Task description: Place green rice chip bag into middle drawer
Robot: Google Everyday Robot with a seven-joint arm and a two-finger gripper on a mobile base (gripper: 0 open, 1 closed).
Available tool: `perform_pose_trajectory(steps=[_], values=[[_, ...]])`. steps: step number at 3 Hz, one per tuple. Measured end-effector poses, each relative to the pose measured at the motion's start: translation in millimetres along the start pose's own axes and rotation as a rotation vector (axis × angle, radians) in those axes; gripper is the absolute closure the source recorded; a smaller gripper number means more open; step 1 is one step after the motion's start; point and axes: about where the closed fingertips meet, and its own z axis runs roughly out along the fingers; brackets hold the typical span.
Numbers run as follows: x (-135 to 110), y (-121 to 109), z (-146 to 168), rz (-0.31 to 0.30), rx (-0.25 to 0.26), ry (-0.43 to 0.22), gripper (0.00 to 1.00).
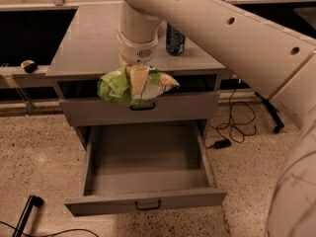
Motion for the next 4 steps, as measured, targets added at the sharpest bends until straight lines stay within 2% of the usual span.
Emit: perform_pose_trajectory(steps=[1,2,3,4], values=[[-0.1,-0.2,0.0,-0.001,0.000,0.000,1.00],[21.0,8.6,18.6,0.093,-0.016,0.001,1.00],[80.1,45.6,84.9,0.338,-0.040,0.022,1.00],[113.4,80.6,162.3,0.509,-0.027,0.016,1.00]])
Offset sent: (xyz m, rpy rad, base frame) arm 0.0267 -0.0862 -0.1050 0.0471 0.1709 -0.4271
